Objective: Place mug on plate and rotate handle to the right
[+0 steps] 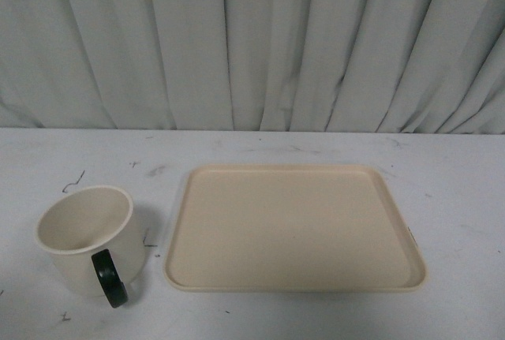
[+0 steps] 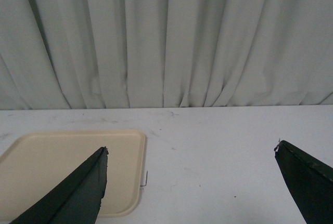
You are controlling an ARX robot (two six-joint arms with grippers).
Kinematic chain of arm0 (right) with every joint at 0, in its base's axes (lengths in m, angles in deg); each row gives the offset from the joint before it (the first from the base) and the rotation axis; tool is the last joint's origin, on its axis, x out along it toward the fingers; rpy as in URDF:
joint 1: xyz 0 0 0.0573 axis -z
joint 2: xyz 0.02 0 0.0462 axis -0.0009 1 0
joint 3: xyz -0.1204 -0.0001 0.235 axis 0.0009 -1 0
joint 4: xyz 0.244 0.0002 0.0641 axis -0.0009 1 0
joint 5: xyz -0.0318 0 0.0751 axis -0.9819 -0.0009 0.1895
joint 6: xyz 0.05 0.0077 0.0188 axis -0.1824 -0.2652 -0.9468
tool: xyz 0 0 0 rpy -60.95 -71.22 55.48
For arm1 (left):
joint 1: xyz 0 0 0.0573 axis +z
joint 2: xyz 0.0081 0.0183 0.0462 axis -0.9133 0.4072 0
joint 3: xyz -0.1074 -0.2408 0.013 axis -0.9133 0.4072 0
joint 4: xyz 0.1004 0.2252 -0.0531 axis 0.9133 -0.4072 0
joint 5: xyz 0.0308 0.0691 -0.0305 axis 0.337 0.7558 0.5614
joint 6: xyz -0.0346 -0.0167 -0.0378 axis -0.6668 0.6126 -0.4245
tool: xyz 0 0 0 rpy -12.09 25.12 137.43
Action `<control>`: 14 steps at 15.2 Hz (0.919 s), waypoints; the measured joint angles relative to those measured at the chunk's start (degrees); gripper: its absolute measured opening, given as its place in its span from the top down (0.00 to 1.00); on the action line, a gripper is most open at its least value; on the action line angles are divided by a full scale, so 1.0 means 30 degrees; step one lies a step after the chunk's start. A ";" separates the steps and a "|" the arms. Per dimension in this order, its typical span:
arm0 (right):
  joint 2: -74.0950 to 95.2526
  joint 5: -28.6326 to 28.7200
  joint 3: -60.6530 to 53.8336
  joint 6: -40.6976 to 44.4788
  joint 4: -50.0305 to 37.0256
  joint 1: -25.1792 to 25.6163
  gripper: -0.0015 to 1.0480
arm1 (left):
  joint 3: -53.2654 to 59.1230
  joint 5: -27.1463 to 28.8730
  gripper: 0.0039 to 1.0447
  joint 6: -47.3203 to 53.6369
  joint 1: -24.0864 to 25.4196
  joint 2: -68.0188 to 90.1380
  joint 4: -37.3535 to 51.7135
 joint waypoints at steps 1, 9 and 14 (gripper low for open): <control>0.0000 0.0000 0.0000 0.0000 0.0000 0.0000 0.06 | 0.0000 0.0000 0.06 0.0000 0.0000 -0.0007 0.0000; 0.0000 0.0000 0.0000 0.0000 0.0000 0.0000 0.06 | 0.0000 0.0000 0.06 0.0000 0.0000 -0.0007 0.0000; 0.0000 0.0000 0.0000 0.0000 0.0000 0.0000 0.06 | -0.2237 -0.2973 0.06 0.0138 0.3978 0.5610 0.1785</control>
